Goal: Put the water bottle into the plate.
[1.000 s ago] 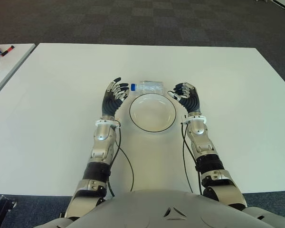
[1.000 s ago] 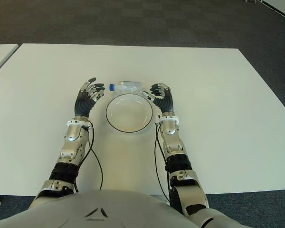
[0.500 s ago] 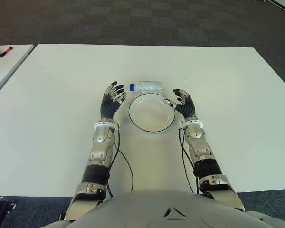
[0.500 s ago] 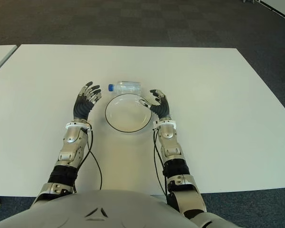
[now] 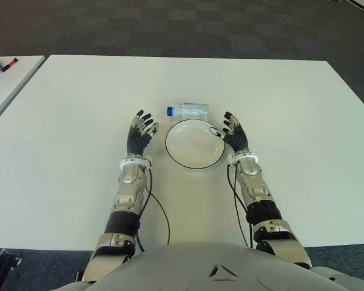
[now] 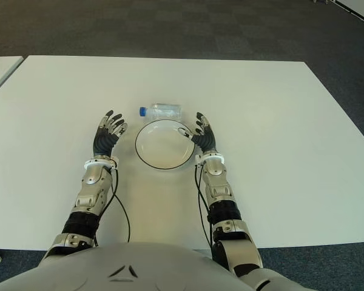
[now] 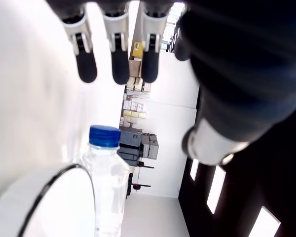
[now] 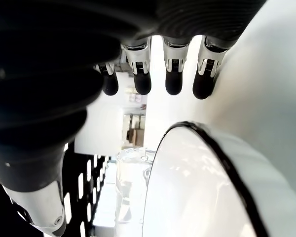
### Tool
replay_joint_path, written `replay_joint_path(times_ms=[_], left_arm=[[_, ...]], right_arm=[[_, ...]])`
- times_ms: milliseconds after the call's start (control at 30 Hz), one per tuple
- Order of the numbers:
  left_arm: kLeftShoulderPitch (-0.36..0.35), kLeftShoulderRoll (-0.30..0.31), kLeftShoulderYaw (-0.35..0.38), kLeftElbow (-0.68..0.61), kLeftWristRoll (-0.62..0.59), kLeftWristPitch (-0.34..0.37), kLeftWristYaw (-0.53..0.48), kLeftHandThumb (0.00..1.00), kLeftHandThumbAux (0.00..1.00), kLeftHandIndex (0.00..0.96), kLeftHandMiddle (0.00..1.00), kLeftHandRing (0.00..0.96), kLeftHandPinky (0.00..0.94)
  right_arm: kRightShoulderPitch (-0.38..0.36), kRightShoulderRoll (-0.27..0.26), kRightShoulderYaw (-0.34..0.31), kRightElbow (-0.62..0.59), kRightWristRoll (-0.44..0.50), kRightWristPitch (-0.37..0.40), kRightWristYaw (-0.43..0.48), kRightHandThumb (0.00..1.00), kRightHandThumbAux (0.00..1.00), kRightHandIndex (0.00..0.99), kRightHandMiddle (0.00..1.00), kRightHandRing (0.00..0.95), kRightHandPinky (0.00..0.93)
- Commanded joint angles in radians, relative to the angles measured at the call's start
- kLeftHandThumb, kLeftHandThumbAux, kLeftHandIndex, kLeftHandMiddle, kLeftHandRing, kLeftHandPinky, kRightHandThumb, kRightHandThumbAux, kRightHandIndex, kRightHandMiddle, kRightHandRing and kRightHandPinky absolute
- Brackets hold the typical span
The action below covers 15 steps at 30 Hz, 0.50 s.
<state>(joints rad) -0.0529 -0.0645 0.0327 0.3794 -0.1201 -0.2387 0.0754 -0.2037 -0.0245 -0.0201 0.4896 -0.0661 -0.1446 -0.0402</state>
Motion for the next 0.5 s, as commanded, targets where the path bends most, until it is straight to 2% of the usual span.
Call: replay_joint_path(times_ms=[33,500], left_arm=[[-0.009,-0.039,0.005,0.024,-0.002,0.0,0.006,0.328,0.808,0.097,0.168,0.169,0.198],[-0.025,-0.041,0.007,0.04,0.001,0.007,0.019,0.315,0.846,0.089,0.174,0.178,0.21]], right_arm=[[0.009,0.012,-0.012,0.008,0.031,0.023,0.011,0.232,0.729,0.049,0.053,0.057,0.104],[0.032,0.037,-0.03,-0.017,0.063,0.008,0.011,0.245,0.761,0.057,0.056,0.057,0.108]])
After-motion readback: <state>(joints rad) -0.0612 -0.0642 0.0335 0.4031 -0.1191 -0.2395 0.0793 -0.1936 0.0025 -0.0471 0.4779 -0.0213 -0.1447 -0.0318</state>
